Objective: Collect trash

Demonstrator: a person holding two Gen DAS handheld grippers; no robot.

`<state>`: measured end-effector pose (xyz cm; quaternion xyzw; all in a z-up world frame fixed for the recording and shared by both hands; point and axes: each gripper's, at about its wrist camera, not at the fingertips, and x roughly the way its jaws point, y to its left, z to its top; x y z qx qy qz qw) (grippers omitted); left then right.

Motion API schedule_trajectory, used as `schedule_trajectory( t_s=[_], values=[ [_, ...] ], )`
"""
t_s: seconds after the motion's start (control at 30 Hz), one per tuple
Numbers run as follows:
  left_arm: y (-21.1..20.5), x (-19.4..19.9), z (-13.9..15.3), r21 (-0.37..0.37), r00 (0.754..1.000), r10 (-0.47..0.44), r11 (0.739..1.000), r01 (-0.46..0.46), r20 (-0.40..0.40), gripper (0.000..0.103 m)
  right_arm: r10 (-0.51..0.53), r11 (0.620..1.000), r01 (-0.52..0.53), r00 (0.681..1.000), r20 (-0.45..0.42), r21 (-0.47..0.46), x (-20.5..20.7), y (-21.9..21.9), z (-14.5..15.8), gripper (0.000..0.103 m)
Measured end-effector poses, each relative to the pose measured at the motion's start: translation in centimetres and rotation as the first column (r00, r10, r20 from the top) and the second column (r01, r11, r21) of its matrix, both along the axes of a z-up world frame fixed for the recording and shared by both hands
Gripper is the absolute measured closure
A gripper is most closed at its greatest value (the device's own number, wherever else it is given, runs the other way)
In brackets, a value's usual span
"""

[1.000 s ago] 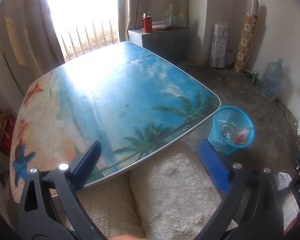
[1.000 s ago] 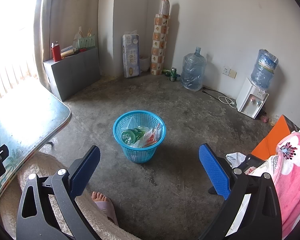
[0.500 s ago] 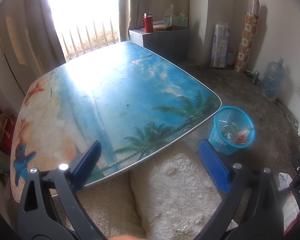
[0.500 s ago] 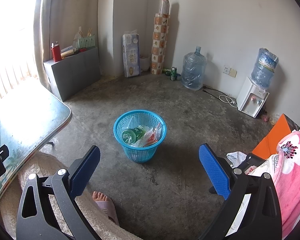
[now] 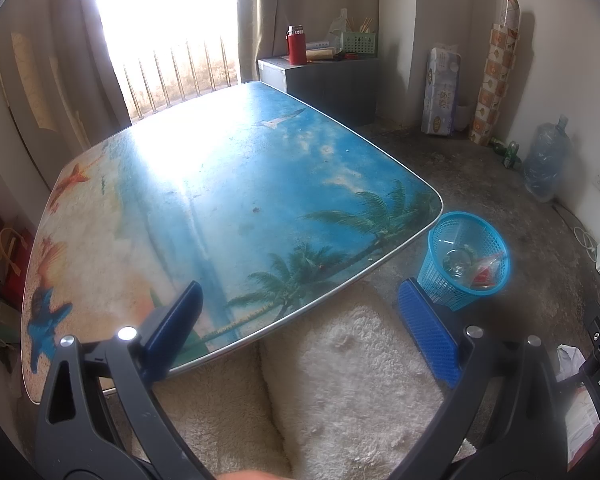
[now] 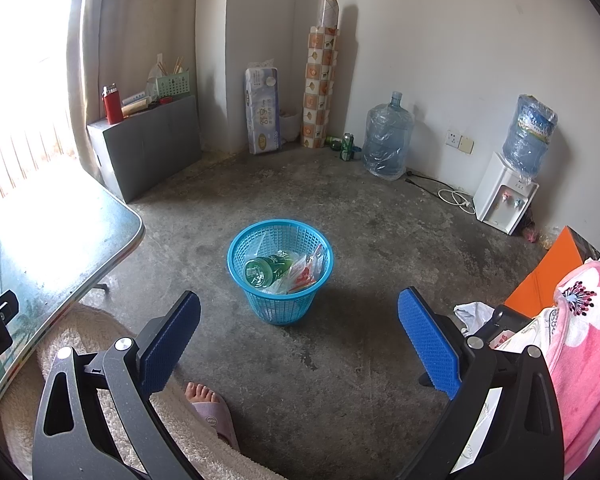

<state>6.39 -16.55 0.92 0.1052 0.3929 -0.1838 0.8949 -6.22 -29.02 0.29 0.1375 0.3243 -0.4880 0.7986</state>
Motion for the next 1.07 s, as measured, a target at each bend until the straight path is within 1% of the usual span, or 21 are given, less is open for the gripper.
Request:
schedule_trajectory(
  t_s=[0.83,1.07],
  values=[
    [0.03,-0.01,-0.02,0.002,1.0,-0.001,1.0,0.001,-0.002,0.009,-0.001,1.0,0.001,1.0,0.001,0.005,-0.06,0.04,-0.07,0.007],
    [-0.43,-0.6,0.12,0.012,1.0,-0.015,1.0,0.015,0.004,0.009,-0.007,1.0,0.007,1.0,0.005,0.006,0.26,0.41,-0.23,0.007]
  ],
)
